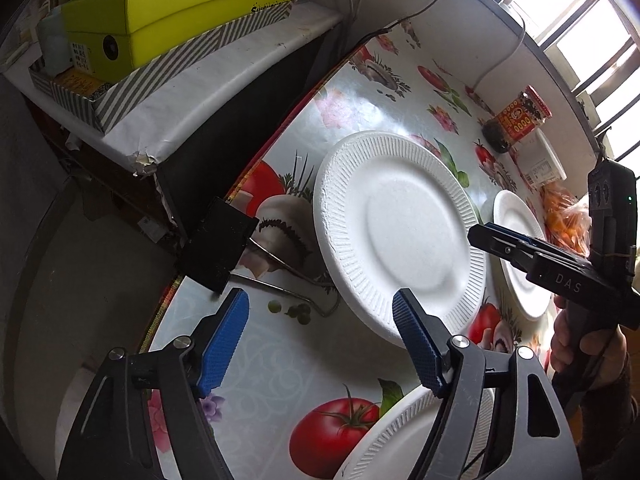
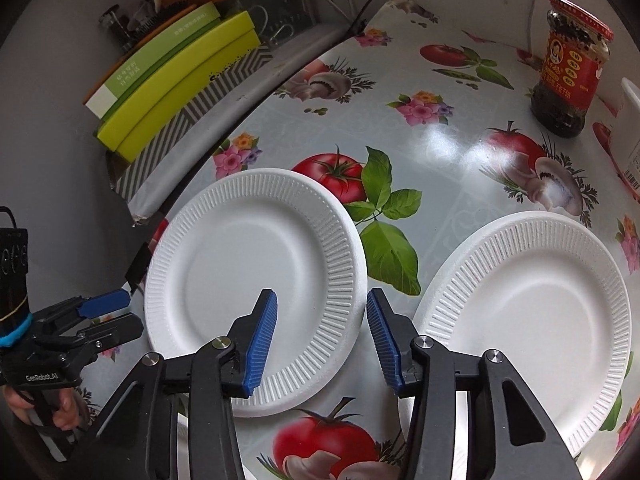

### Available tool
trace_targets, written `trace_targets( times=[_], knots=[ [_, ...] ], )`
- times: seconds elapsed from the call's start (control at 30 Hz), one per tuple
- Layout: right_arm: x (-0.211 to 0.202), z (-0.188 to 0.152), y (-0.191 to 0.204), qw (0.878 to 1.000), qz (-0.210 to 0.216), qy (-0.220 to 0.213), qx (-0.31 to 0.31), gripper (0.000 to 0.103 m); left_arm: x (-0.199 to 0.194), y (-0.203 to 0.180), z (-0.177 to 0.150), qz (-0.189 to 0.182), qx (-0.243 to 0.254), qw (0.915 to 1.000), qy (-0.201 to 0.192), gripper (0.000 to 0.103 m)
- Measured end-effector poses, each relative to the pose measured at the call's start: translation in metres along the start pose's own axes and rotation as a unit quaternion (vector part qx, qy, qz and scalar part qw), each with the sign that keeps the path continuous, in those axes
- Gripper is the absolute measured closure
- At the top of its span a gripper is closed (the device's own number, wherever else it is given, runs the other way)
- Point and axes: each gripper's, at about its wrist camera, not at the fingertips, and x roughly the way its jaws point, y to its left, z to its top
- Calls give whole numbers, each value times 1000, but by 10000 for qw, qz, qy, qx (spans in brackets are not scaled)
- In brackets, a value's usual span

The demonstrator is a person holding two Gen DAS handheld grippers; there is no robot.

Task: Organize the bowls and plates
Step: 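Close the right gripper on the plate rim and lift it, then carry the plate over another white plate and lower it on top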

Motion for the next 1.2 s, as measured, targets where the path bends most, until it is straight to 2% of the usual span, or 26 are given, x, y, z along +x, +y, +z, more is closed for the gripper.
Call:
trace_targets(
  times=[0.1,0.23,0.37,0.53,0.67,1.2],
  knots=[
    [2,-1,-1,10000,-42,12,21,60,4,1,-2,-22,-14,10000,91,34],
    [3,-2,-1,10000,-60,36,52,65,3,0,-2,-66,-4,9999,87,34],
    [3,-2,-2,9999,-42,66,85,76,5,-2,-2,-11,-26,9999,109,34],
    [2,-4,-1,9999,-1,80,101,81,5,-2,-1,-147,-50,9998,129,45],
    [0,-6,0,9998,101,50,140,82,5,-7,-2,-213,54,9997,141,51],
    [-17,-16,1,9992,264,-121,260,82,-9,-21,-4,-242,283,9992,-134,52]
  ],
)
